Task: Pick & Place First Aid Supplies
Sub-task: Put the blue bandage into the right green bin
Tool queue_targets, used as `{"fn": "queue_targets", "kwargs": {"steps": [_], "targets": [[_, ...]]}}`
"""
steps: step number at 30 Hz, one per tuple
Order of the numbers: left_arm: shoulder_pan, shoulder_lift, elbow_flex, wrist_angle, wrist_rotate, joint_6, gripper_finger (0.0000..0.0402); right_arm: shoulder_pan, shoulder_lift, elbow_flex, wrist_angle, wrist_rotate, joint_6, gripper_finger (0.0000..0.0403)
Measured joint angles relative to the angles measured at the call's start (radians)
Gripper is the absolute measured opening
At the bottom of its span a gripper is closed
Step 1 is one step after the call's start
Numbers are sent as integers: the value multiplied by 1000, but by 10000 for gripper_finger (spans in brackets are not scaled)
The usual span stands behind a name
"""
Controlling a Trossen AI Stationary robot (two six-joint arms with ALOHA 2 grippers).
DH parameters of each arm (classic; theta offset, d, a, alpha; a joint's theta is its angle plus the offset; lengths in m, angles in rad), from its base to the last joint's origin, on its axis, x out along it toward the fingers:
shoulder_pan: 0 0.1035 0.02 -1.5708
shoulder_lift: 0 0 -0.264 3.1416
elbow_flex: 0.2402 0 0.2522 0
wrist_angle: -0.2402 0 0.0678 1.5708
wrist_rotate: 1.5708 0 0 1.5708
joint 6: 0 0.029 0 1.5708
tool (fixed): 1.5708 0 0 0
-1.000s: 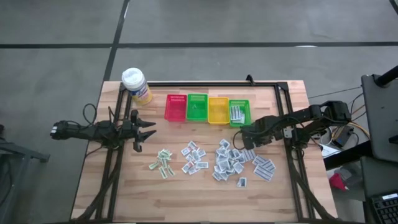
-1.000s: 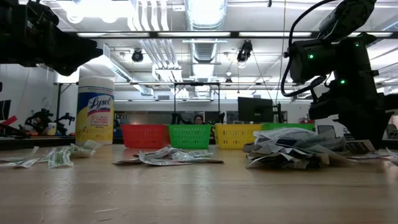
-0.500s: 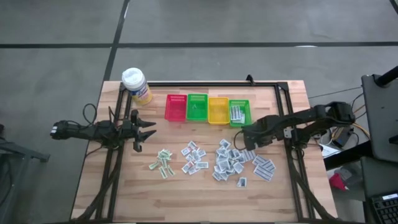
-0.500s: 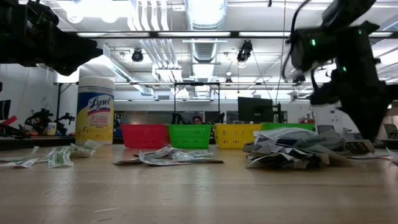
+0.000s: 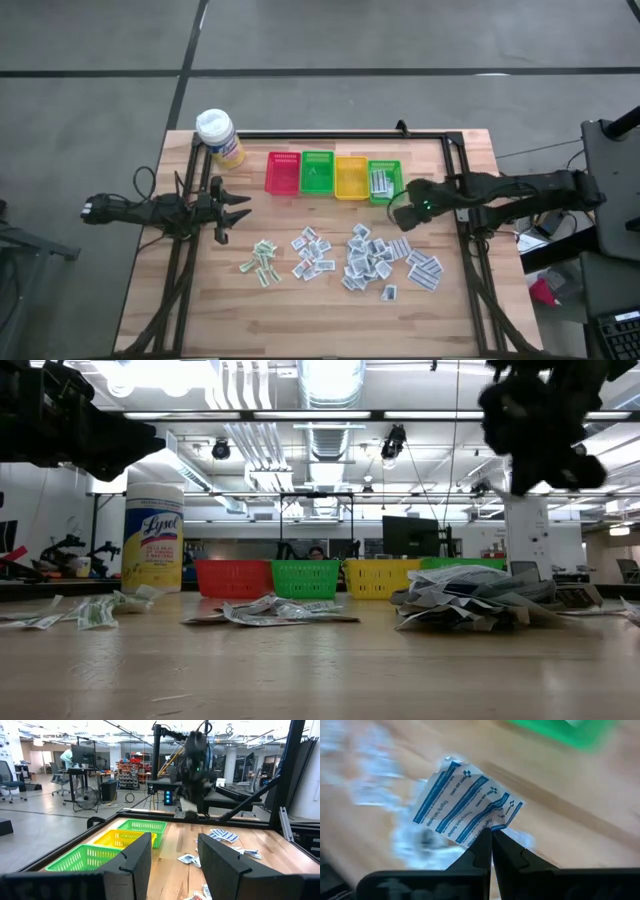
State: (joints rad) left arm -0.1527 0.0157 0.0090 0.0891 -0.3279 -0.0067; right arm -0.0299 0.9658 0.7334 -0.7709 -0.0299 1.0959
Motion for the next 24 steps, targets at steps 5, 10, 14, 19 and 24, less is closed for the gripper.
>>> {"fn": "queue_targets", "kwargs": {"steps": [5, 10, 14, 19, 24], "targets": [[0, 0, 0, 0, 0, 7, 158, 0, -105, -5, 240, 0, -180, 8], [0, 0, 0, 0, 0, 8, 158, 0, -171, -6, 446, 1, -309, 8], [0, 0, 0, -1, 0, 8, 158, 0, -196, -8, 561, -22, -401, 8], [0, 0, 0, -1, 0, 8, 158, 0, -198, -13, 691, -89, -475, 8], [0, 0, 0, 0, 0, 7, 158, 0, -196, -20, 726, -104, -489, 8]]}}
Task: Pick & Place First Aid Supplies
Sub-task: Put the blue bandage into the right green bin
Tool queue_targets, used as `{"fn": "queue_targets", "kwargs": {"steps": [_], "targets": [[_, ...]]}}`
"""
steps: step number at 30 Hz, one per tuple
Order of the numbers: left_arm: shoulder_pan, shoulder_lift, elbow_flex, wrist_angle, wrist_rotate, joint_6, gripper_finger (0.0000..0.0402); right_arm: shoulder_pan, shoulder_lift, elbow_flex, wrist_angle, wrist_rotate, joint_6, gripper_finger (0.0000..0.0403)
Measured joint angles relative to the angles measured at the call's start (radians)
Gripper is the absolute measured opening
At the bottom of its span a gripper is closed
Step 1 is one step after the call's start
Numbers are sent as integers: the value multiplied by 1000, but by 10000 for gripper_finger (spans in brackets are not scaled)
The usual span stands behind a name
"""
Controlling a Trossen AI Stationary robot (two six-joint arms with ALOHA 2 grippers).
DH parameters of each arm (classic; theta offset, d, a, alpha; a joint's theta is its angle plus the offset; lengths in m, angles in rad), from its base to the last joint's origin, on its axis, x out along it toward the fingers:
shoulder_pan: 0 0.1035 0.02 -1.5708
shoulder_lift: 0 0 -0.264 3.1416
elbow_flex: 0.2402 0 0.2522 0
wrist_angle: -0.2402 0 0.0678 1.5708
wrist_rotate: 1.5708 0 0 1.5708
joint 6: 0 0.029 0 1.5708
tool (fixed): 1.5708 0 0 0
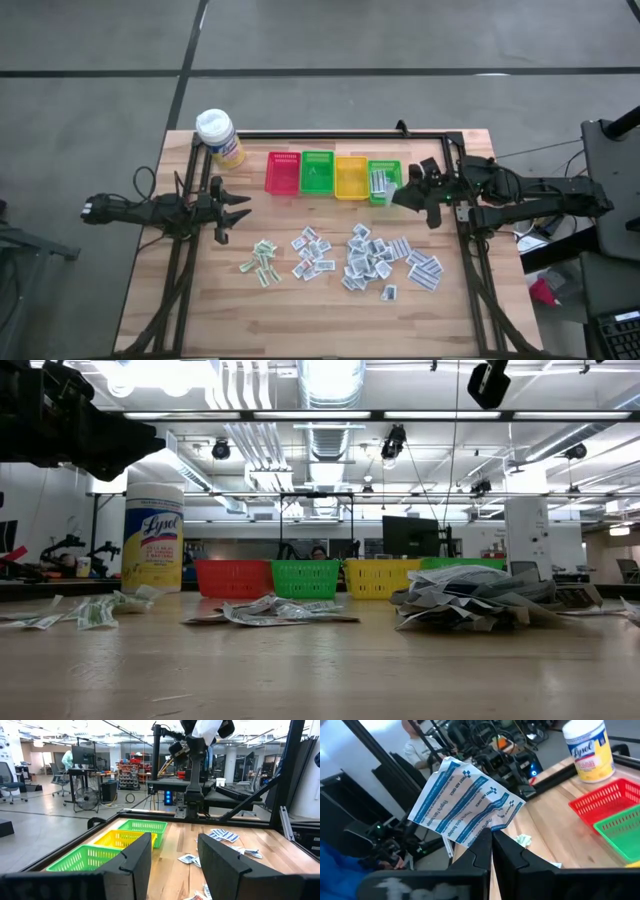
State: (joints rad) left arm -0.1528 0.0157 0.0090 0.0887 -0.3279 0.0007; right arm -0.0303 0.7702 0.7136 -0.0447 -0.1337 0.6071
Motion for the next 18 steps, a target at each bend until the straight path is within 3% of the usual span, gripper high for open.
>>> {"fn": "queue_targets", "kwargs": {"steps": [5, 10, 18], "targets": [[0, 0, 0, 0, 0, 0, 158, 0, 14, -7, -5, 14, 32, 8], [0, 0, 0, 0, 0, 0, 158, -1, 85, -7, -124, 169, 131, 8], [0, 0, 0, 1, 0, -2, 158, -14, 251, -3, -369, 320, 258, 8]]}}
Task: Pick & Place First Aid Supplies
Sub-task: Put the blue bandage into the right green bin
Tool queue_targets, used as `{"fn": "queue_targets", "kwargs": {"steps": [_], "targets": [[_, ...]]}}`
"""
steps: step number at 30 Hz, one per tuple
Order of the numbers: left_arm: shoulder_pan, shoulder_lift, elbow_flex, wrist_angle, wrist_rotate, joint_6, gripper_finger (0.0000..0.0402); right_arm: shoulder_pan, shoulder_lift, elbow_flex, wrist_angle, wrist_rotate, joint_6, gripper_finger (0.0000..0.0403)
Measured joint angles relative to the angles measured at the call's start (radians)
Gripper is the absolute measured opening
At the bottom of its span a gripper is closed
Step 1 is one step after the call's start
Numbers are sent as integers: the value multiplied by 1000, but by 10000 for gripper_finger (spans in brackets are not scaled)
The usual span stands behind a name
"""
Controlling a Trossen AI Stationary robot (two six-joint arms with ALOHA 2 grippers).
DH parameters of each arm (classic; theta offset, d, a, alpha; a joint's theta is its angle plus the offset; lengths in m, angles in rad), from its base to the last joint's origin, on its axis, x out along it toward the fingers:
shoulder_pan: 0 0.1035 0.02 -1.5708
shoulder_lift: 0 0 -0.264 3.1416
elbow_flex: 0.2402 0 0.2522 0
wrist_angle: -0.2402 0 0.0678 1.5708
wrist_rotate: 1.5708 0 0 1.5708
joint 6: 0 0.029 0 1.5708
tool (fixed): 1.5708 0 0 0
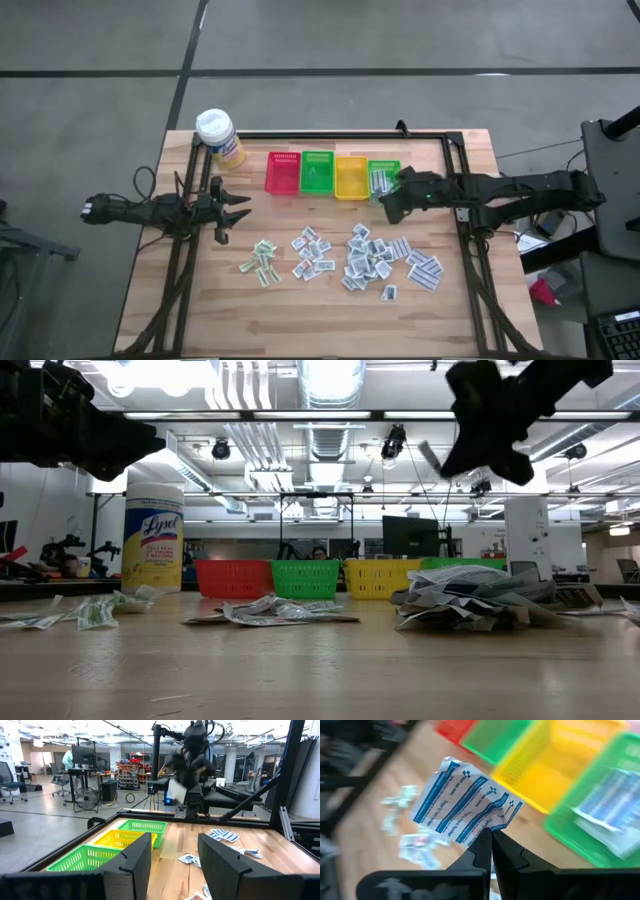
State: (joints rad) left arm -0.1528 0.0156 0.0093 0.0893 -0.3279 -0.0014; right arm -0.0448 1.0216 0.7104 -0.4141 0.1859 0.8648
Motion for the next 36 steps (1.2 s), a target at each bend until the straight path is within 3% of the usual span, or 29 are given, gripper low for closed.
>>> {"fn": "queue_targets", "kwargs": {"steps": [8, 23, 29, 36], "targets": [[0, 0, 0, 1, 0, -2, 158, -107, 161, 71, -144, 0, -9, 8], [0, 0, 0, 5, 0, -14, 158, -362, 452, 440, -619, -10, -208, 8], [0, 0, 0, 5, 0, -11, 158, -424, 583, 558, -654, -106, -302, 8], [0, 0, 0, 4, 0, -11, 158, -448, 696, 599, -697, -116, -369, 8]]}}
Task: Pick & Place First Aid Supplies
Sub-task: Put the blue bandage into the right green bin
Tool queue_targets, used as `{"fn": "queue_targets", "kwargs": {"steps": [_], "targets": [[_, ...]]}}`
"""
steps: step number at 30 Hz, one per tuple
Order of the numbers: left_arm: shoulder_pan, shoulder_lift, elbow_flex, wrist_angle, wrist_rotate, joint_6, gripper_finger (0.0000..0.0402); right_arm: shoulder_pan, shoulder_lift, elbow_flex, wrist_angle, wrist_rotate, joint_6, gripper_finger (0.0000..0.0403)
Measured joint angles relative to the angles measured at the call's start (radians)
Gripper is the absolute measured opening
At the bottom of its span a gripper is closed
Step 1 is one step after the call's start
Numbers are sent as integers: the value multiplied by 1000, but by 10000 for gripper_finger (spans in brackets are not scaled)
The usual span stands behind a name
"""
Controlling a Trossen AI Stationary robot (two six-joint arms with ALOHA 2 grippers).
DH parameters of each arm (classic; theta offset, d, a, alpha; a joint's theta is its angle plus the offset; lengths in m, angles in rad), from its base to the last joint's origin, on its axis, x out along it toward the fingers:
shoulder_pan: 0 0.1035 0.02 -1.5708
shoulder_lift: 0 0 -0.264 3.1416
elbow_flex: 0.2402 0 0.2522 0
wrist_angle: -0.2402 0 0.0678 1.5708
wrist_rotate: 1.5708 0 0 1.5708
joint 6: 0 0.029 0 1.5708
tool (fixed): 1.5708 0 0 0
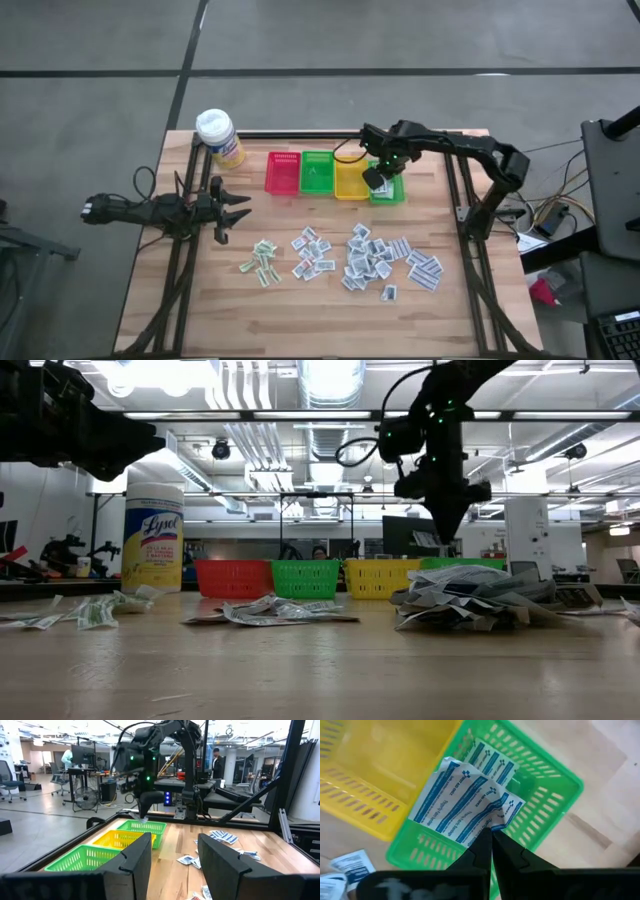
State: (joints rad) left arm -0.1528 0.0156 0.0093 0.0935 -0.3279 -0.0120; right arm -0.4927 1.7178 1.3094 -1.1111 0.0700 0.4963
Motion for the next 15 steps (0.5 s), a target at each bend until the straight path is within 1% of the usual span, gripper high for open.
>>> {"fn": "queue_targets", "kwargs": {"steps": [15], "targets": [[0, 0, 0, -1, -13, 27, 158, 2, 80, -25, -10, -2, 2, 8]]}}
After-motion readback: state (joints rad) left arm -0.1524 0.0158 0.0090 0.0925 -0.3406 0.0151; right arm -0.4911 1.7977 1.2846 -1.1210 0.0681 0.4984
